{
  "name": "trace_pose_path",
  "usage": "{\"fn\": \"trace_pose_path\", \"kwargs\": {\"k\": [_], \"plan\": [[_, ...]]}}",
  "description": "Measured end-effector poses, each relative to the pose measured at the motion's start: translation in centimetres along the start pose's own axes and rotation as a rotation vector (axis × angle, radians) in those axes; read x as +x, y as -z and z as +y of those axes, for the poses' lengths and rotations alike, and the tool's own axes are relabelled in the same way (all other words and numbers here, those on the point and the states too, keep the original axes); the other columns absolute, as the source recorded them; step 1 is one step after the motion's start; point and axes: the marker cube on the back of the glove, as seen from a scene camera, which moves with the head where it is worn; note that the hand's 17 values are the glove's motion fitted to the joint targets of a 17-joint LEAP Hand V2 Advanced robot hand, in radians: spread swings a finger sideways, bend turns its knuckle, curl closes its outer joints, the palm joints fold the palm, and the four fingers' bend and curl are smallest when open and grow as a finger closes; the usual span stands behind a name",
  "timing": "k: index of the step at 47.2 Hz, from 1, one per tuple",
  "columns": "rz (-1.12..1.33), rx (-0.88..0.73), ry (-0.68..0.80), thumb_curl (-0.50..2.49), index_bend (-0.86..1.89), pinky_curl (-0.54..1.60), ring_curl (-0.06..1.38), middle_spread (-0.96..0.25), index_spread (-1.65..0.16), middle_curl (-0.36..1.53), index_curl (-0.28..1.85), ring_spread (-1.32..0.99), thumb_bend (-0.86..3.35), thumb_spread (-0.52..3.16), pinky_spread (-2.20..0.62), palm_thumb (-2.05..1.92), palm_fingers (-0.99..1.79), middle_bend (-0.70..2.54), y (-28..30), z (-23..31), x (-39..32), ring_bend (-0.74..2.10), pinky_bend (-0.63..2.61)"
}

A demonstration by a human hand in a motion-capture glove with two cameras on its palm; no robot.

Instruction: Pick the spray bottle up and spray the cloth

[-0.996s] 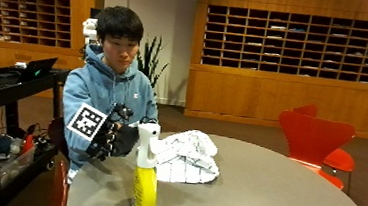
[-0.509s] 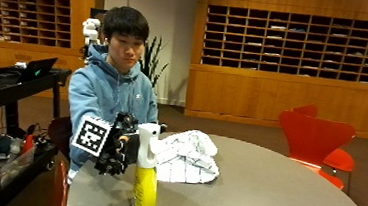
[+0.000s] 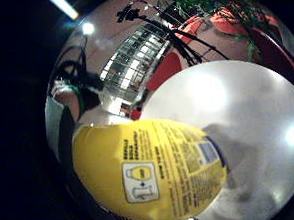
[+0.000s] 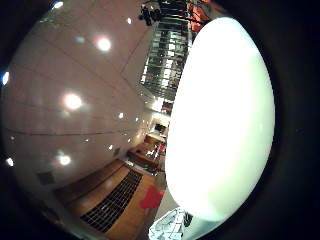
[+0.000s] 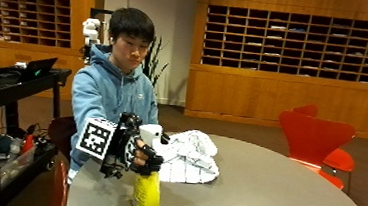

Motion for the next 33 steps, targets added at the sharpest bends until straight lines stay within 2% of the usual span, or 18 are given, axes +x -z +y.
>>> {"fn": "trace_pose_path", "kwargs": {"k": [5, 17, 22, 27, 33], "plan": [[0.006, -0.009, 0.025, 0.47, 0.05, 0.36, 0.38, -0.11, -0.2, 0.43, 0.27, -0.12, 0.04, 0.87, -0.04, 0.89, 1.22, 0.41, -0.4, -0.7, -0.1, 0.6, 0.38], [0.021, -0.128, 0.074, 0.59, 0.13, 0.38, 0.43, -0.16, -0.21, 0.5, 0.29, -0.19, -0.02, 0.49, -0.19, 0.99, 1.28, 0.56, -1.9, -1.6, -0.3, 0.66, 0.41], [0.031, -0.212, 0.135, 0.62, 0.15, 0.38, 0.44, -0.17, -0.22, 0.51, 0.31, -0.2, -0.03, 0.41, -0.22, 0.98, 1.31, 0.58, -2.9, -2.0, -0.8, 0.67, 0.41], [0.056, -0.417, 0.193, 0.64, 0.16, 0.39, 0.45, -0.17, -0.23, 0.51, 0.33, -0.21, -0.03, 0.37, -0.24, 0.97, 1.32, 0.59, -3.0, -1.0, -1.4, 0.68, 0.42], [0.1, -0.539, 0.224, 0.67, 0.17, 0.38, 0.45, -0.17, -0.23, 0.51, 0.35, -0.21, -0.03, 0.31, -0.25, 0.97, 1.33, 0.59, -4.4, 0.0, -3.8, 0.7, 0.41]]}}
